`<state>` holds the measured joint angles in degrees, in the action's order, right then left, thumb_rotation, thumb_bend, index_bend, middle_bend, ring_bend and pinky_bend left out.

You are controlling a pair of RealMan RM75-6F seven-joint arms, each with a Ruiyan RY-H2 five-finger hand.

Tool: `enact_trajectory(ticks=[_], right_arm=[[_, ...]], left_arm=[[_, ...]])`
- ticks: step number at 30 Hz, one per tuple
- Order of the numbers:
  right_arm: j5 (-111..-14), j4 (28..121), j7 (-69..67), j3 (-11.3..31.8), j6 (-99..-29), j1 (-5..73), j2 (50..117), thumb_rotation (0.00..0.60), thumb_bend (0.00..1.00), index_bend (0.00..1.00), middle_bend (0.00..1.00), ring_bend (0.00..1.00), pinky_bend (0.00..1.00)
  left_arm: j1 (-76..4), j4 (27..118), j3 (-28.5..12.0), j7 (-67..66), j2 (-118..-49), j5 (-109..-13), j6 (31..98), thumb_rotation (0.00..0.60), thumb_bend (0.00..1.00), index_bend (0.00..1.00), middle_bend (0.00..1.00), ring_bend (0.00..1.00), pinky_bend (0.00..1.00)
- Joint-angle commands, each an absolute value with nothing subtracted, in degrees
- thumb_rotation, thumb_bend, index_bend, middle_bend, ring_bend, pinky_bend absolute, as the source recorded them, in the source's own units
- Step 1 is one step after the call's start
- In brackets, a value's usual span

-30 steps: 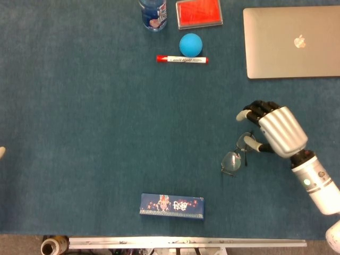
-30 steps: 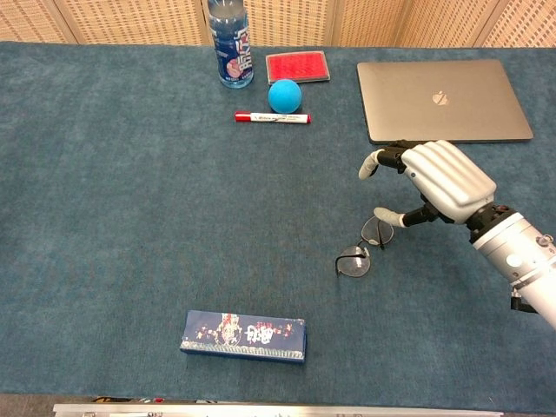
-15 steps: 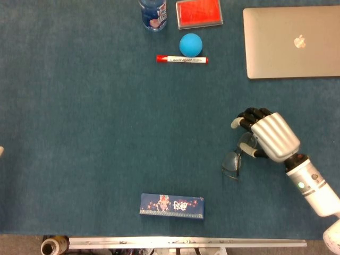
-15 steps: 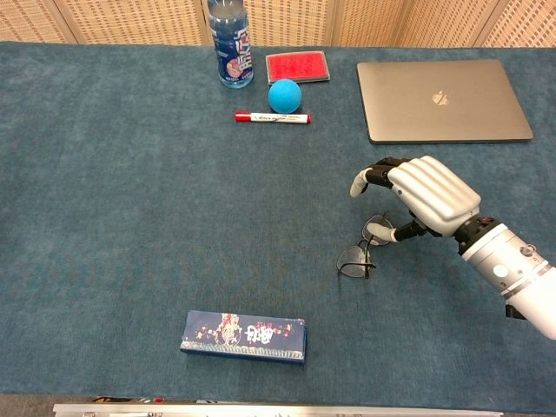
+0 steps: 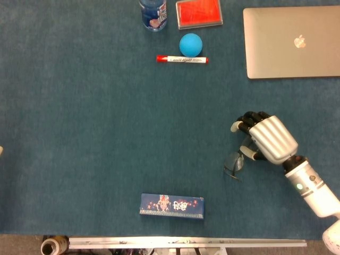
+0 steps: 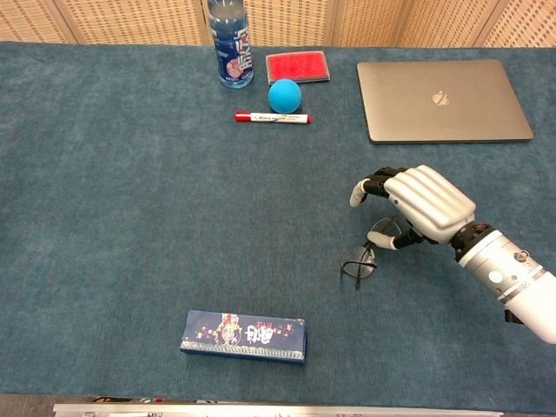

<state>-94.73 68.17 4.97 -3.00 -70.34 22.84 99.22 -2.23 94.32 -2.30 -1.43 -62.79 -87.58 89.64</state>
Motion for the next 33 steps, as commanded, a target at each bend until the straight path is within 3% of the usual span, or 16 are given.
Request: enact_trajectory(ticks=[1,11,24,33], right_arm=[[-94.59,67.86,4.98,-3.08,-70.12,22.86,99.40,0.600,0.20,0.40,0.43,0.30,0.41],[-94.74,67.94,4.13,-3.14,-70.38,22.96,99.28,0.600,0.20,0.40,0.43,0.30,0.41],[-99.44,80.53,6.25,-1.24,-77.89,23.33,92.99,0.600,0.20,0.40,0.43,0.30,0.41],[-103.81,89.00,8.41,-2.29,-78.74,24.20,89.27,0.600,0.16,0.40,0.42,0.30,0.43]], left_arm=[[-2.24,94.28,-2.30,-1.44,-62.80,-87.56,89.60,0.600,0.00,0.47,0.42,0.31,0.47],[-2.26,94.27,-2.35,-1.42,-62.80,-87.54,89.54,0.600,0.00,0.47,0.42,0.31,0.47],[-2.28,94.15,-2.28,-2.22,-63.07,-87.54,89.41,0.600,0.00,0.47,0.42,0.31,0.47],[-2.26,94.24,-2.38,-2.22,-63.07,-87.36,89.41,0.600,0.00,0.47,0.42,0.31,0.47]])
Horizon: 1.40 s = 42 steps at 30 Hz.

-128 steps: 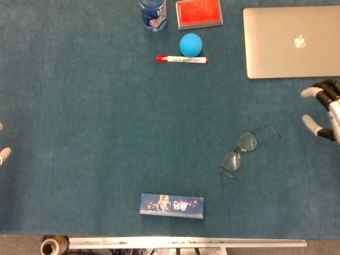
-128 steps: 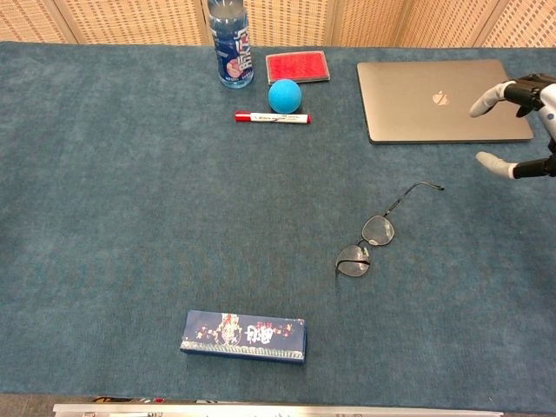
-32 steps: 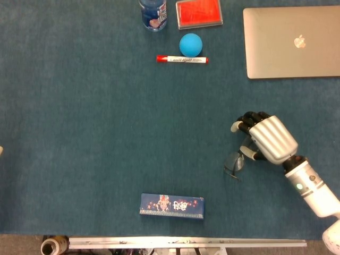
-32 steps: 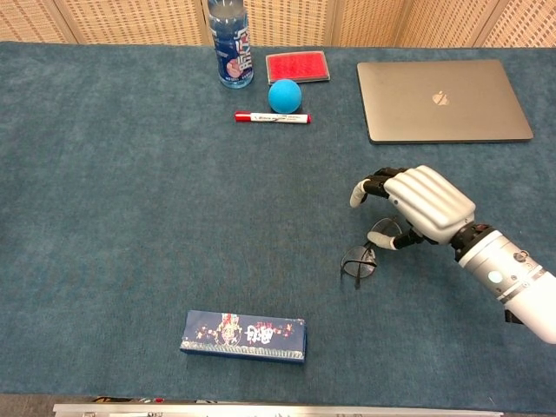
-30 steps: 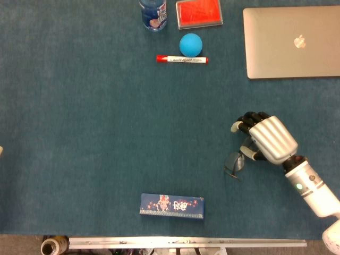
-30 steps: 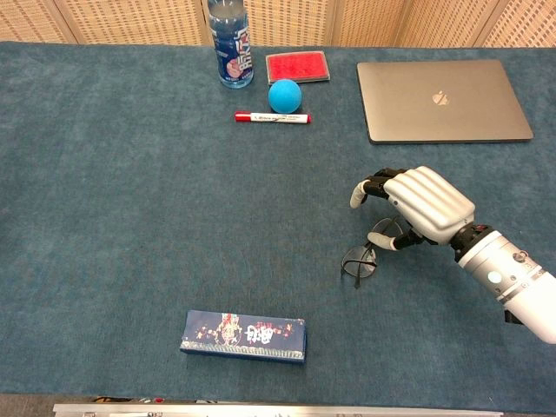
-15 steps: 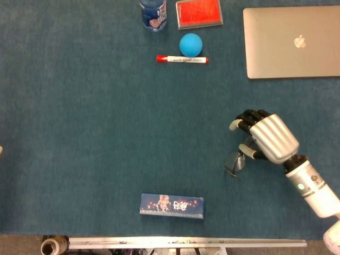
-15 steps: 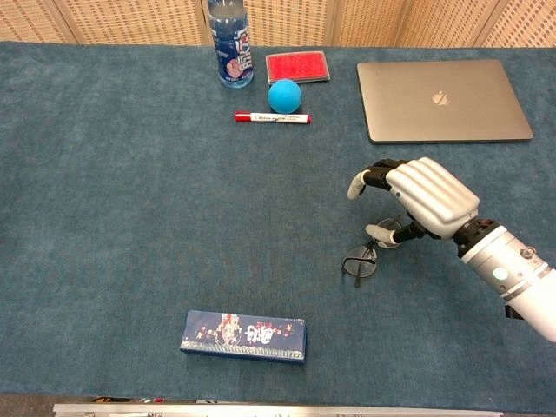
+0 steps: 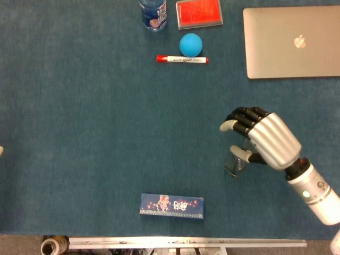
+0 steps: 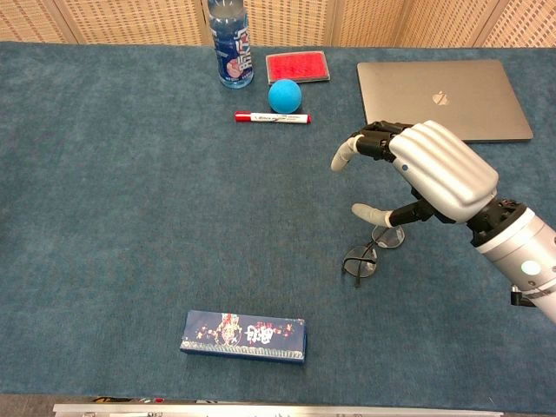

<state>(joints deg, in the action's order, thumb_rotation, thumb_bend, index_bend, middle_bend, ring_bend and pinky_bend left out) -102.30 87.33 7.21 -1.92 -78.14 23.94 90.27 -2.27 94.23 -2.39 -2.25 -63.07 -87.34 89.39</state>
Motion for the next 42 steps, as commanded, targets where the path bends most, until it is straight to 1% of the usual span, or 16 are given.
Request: enact_trajectory(ticks=[1,9,13,21,29,39,42], right_arm=[[-104.17,89.50,8.67,-2.39,-78.82,24.22,89.10,0.600,0.15,0.40,0.43,0.30,0.43],[-106.44,92.82,10.22,-3.40,-78.62,24.34,87.62,0.600,0.05,0.40,0.43,0.30,0.43],[-107.25,92.34,10.61,-3.43,-78.80,24.36,88.00,0.600,0.00,0.40,0.43,0.30,0.43],[-111.22,85.56,7.47,-4.34,-80.89,24.92,92.26,0.600,0.00,0.40,0.45,0.30,0.43],[-113.24,82.20,4.47,-5.86,-81.28,25.56,95.03,0.600,0.00,0.40,0.45,0.30,0.44],[-114.48,80.26,4.16,-6.83,-81.80,25.85,95.53,0.600,0.00,0.40,0.45,0.30,0.44],[-114.47,80.02,4.39,-6.88,-82.05,25.76,95.37,0.600,0.03,0.40,0.45,0.30,0.44]], left_arm=[[-2.26,94.24,-2.38,-2.22,-63.07,-87.37,89.42,0.600,0.00,0.47,0.42,0.31,0.47],[-2.27,94.18,-2.42,-2.31,-63.11,-87.20,89.29,0.600,0.00,0.47,0.42,0.31,0.47],[-2.32,94.18,-2.48,-2.51,-63.19,-87.03,89.16,0.600,0.00,0.47,0.42,0.31,0.47],[-2.43,94.04,-2.55,-2.41,-63.21,-86.72,88.83,0.600,0.00,0.47,0.42,0.31,0.47],[-2.34,94.15,-2.58,-1.89,-62.98,-86.77,89.01,0.600,0.00,0.47,0.42,0.31,0.47],[-2.39,94.34,-2.51,-1.88,-62.85,-86.67,88.73,0.600,0.00,0.47,0.42,0.31,0.47],[-2.41,94.35,-2.48,-1.98,-62.85,-86.67,88.67,0.600,0.00,0.47,0.42,0.31,0.47]])
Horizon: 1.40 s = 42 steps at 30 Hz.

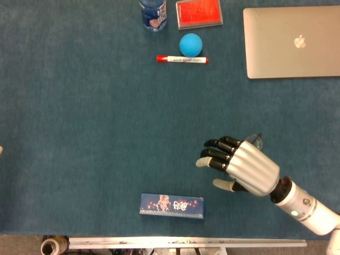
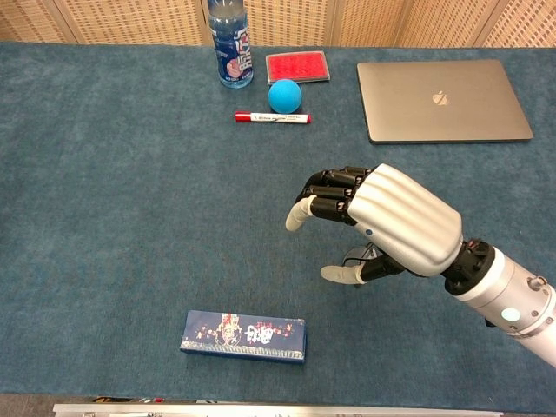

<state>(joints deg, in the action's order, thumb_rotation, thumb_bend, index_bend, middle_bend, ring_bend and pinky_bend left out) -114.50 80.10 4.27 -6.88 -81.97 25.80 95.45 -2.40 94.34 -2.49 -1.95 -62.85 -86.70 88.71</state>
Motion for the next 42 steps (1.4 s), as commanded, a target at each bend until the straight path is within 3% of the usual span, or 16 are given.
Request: enact_trajectory(ticks=[1,17,42], right_arm=[[-114.38,79.99,4.51,-6.85,-82.08,25.72,95.28,0.600,0.04,0.40,0.45,0.30,0.44],[-113.58,79.46,5.46,-6.46,-83.00,25.28,94.23,0.600,0.29,0.40,0.45,0.30,0.44],[-114.39,79.64,4.77,-8.21,-81.59,25.54,94.89,0.600,0.30,0.40,0.45,0.30,0.44]], left_arm=[[-2.41,94.38,-2.47,-1.98,-62.83,-86.65,88.64,0.600,0.00,0.47,0.42,0.31,0.47],[-2.49,94.44,-2.43,-2.37,-62.92,-86.55,88.41,0.600,0.00,0.47,0.42,0.31,0.47],[-2.62,94.54,-2.35,-2.56,-62.89,-86.46,88.07,0.600,0.00,0.47,0.42,0.31,0.47]])
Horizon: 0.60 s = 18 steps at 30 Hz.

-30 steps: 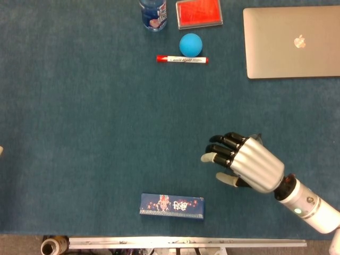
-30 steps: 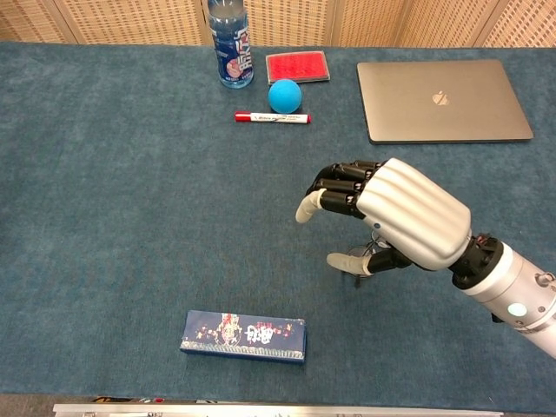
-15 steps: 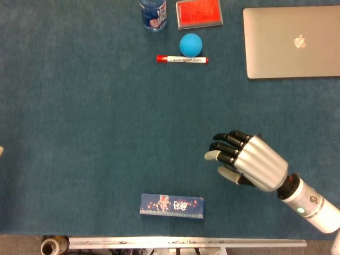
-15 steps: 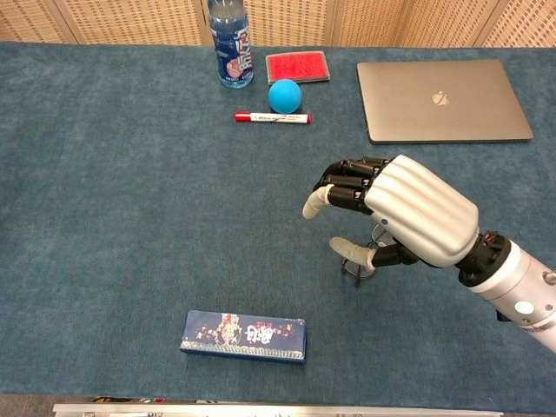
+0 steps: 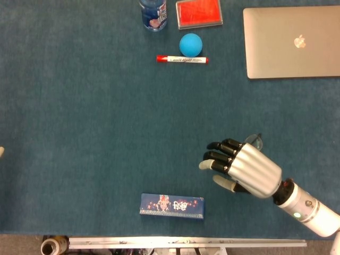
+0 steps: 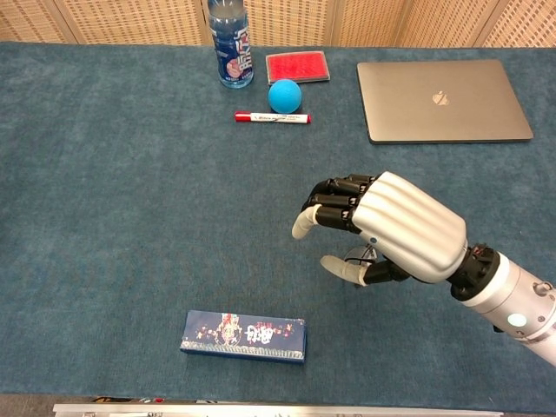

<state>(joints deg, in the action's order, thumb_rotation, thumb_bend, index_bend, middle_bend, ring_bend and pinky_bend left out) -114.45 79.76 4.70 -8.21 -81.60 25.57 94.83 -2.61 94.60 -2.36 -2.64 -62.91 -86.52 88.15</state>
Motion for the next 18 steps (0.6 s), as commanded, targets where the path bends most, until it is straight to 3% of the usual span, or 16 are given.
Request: enact_trajectory(ticks=[1,18], right_arm=[[-114.37,79.57,4.77,-8.20,-81.63,25.51,94.90,0.600,0.30,0.40,0.45,0.30,0.44],[-113.11,78.86,5.48,-7.69,-82.21,24.88,93.08,0.600,0.30,0.40,0.45,0.30,0.44]], left_arm=[[-2.62,94.52,-2.34,-2.53,-62.88,-86.49,88.09,0.600,0.00,0.47,0.42,0.31,0.47],[-2.68,94.51,-2.29,-2.83,-62.99,-86.39,87.91,0.600,0.00,0.47,0.42,0.31,0.47]])
